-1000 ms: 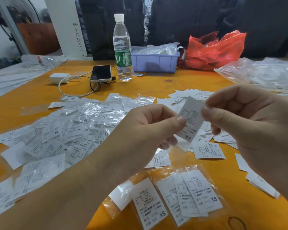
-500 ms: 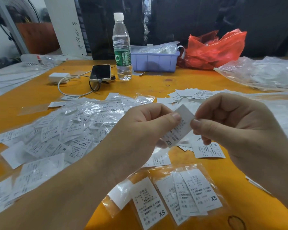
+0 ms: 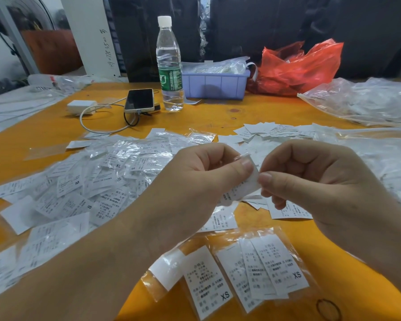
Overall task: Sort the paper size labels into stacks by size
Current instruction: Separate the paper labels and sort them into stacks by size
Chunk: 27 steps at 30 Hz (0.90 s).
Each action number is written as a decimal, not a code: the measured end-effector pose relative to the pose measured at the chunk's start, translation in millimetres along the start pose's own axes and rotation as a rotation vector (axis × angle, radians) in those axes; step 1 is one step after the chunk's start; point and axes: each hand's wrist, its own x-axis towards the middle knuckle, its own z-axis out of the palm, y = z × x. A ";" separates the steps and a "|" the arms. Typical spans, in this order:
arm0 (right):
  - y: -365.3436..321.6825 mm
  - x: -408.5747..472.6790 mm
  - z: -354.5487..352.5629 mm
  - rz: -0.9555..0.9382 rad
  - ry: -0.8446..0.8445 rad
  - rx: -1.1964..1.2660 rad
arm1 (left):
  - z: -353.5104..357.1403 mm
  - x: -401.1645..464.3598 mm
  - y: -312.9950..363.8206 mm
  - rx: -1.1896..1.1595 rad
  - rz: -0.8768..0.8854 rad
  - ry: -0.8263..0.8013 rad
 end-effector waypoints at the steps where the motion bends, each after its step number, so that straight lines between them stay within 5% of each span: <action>1: 0.3 0.1 0.1 -0.001 -0.002 0.004 | 0.2 0.2 0.3 0.003 0.000 0.004; 17: -3.2 -2.1 2.2 -0.009 -0.054 -0.050 | -1.5 0.4 1.2 0.055 0.003 -0.019; 27: -1.2 -0.9 -2.1 -0.036 0.106 -0.118 | -2.0 1.0 1.4 -0.007 -0.027 -0.001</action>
